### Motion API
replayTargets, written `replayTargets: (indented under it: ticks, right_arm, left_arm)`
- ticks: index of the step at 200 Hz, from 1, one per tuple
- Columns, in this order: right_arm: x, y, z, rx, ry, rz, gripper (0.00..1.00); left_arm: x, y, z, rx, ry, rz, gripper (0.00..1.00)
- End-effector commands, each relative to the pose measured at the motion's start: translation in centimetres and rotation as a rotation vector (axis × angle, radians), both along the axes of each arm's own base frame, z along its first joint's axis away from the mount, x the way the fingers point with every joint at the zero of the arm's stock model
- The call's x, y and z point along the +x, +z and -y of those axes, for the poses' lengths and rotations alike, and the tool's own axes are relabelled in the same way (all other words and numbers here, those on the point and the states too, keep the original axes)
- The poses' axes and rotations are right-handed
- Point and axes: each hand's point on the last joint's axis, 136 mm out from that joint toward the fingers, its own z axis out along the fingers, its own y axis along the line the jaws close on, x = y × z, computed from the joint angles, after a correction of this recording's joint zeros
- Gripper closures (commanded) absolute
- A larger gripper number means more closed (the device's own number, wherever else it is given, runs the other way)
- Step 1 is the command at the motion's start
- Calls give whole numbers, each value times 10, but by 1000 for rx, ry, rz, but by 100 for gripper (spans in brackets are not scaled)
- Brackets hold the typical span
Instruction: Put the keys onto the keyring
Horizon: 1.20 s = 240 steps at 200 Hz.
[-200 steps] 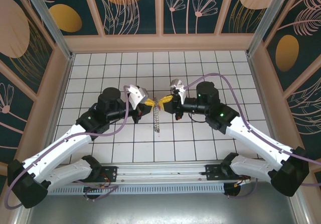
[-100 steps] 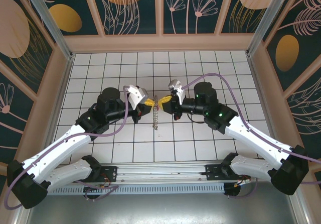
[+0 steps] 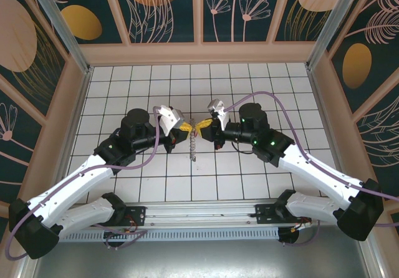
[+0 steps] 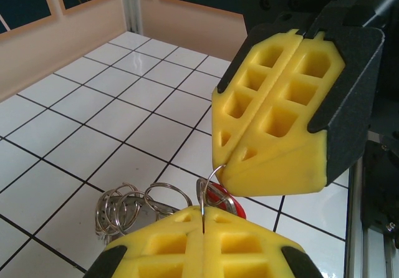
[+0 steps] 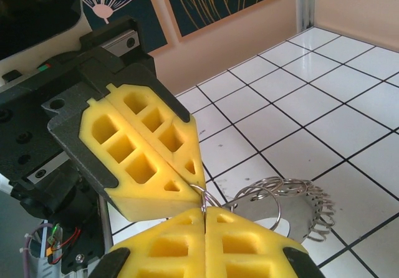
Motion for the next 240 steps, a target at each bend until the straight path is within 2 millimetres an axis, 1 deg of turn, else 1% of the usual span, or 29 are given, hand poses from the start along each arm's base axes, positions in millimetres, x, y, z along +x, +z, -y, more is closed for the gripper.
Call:
replayTargets:
  ticks: [1,26,91,133,240]
  right_arm:
    - [6,18,-3,31,-20,61,100]
    - [4,23,-4,52,-11,70,100]
    - [8,24,-6,63,-23,77,100]
    - [14,14,-5,22,-52,70,100]
    - [9,0,-1,-45,-46,59,100]
  left_arm:
    - [-6,24,3,-57,-38,68,100]
    - [-7,23,3,-54,-41,65,100]
    - [-7,23,4,-54,-48,65,100]
    - [-7,23,4,-55,-49,66,100]
    - [-6,24,4,-56,-42,72,100]
